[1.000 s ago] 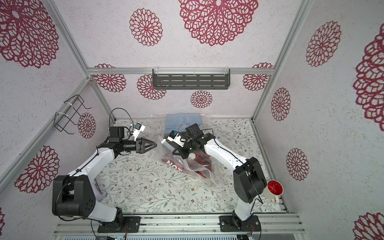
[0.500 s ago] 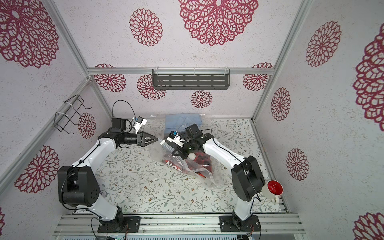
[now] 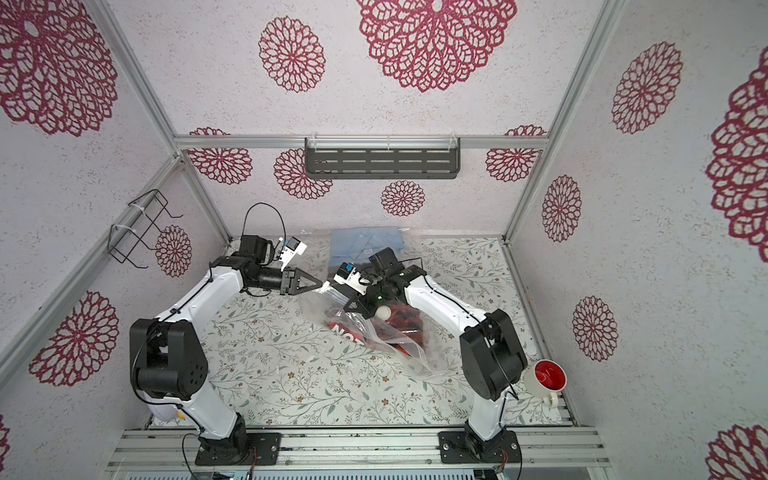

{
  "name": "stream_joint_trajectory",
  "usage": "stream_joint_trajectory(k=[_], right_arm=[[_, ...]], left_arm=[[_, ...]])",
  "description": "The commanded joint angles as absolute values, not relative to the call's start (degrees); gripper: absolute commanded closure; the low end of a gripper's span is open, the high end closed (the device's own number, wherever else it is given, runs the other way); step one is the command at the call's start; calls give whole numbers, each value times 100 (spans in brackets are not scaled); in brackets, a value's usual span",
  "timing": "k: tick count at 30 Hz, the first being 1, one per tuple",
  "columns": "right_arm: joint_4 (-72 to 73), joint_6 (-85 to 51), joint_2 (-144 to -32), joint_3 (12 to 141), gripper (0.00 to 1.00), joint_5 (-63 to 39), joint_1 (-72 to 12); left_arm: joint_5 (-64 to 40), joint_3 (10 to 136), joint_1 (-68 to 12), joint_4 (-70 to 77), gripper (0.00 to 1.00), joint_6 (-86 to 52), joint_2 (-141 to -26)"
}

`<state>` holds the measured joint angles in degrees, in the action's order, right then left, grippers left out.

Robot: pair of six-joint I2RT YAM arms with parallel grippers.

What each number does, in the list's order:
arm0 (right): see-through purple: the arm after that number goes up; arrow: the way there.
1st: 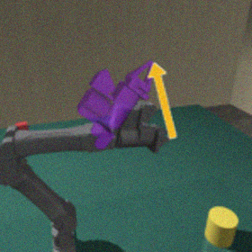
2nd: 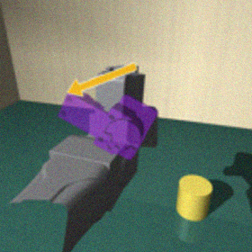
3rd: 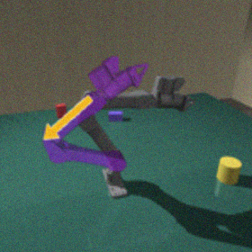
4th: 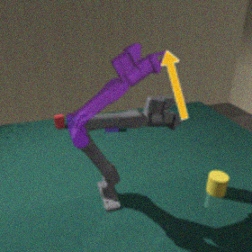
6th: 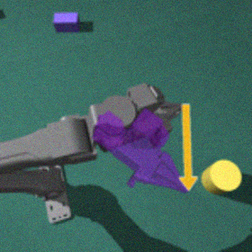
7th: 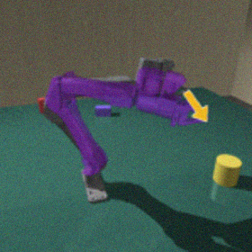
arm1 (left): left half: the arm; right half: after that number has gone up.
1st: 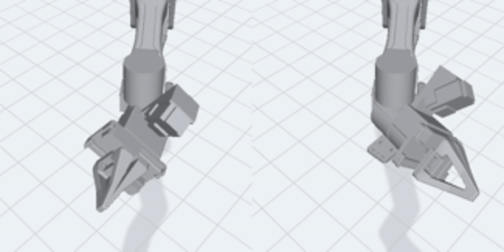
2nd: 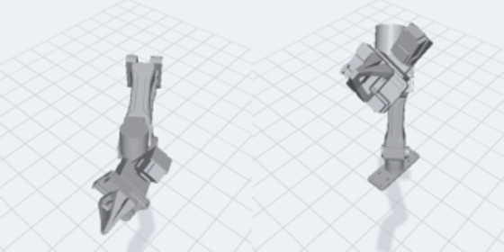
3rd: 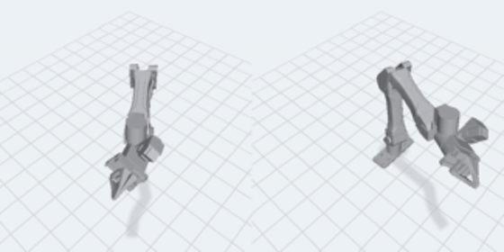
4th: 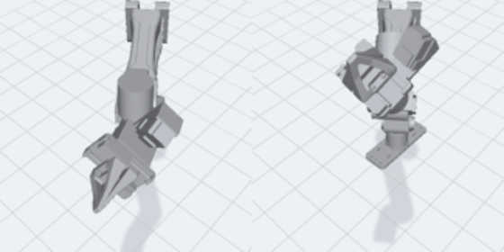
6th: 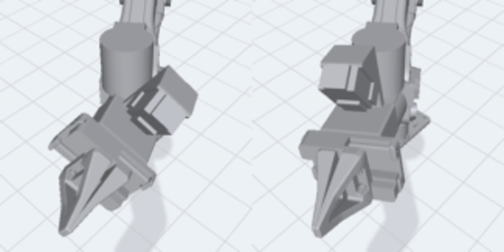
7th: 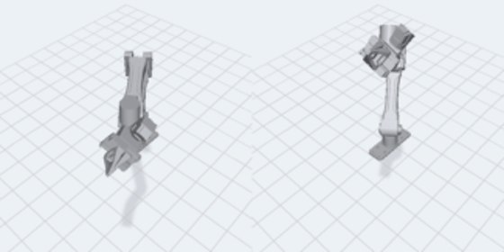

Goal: Place the folded shirt into the vacuum bag
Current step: Close the vacuum bag at the center of the board.

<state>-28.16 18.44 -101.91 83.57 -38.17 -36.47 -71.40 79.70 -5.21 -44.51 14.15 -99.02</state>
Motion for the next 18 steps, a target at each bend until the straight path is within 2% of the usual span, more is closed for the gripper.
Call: stream_joint_trajectory(k=[1, 6, 9, 12, 14, 17, 18], right_arm=[[-2667, 1934, -10142, 8622, 100, -3911, -3575], [-2637, 1920, -10160, 8631, 100, -3954, -3568], [-2654, 1910, -10169, 8646, 100, -3968, -3571], [-2671, 1907, -10178, 8664, 100, -3962, -3570], [-2663, 1907, -10178, 8666, 100, -3955, -3569], [-2654, 1886, -10185, 8675, 100, -3951, -3568], [-2654, 1890, -10194, 8681, 100, -3947, -3573]], left_arm=[[-7206, 7882, -527, -4564, 87, 1542, -9732], [-7217, 7792, -488, -4482, 89, 1471, -9603], [-7312, 7745, -432, -4451, 72, 1472, -9515], [-7322, 7719, -418, -4409, 70, 1436, -9449], [-7348, 7708, -414, -4403, 78, 1433, -9422], [-7349, 7661, -405, -4387, 98, 1429, -9375], [-7348, 7631, -388, -4370, 100, 1423, -9346]])
